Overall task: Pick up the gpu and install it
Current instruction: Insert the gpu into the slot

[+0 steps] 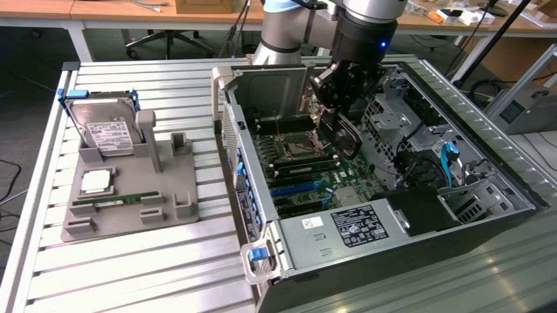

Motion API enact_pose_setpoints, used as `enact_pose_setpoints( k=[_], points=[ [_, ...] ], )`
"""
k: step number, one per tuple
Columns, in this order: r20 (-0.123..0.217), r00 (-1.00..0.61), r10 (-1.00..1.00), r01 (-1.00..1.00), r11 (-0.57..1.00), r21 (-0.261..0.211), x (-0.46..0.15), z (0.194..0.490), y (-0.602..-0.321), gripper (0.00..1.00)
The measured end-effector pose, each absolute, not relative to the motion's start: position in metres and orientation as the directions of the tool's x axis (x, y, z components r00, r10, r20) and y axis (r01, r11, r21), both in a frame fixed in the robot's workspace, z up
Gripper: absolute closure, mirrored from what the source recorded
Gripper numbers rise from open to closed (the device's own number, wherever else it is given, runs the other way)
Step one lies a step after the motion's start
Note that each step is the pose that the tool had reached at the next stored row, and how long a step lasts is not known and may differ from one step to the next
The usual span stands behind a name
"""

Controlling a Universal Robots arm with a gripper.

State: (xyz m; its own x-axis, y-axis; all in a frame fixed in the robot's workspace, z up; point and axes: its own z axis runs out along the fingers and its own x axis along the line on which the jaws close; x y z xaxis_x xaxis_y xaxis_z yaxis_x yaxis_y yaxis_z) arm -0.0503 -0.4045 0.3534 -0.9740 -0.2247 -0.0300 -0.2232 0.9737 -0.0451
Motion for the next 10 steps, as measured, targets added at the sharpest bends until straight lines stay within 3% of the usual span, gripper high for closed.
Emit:
enact_pose_setpoints(
  k=[10],
  points=[
    [-0.030,-0.966,-0.256,-0.255,0.966,-0.045,-0.0503,0.3533,-0.4045,0.73]
  ],
)
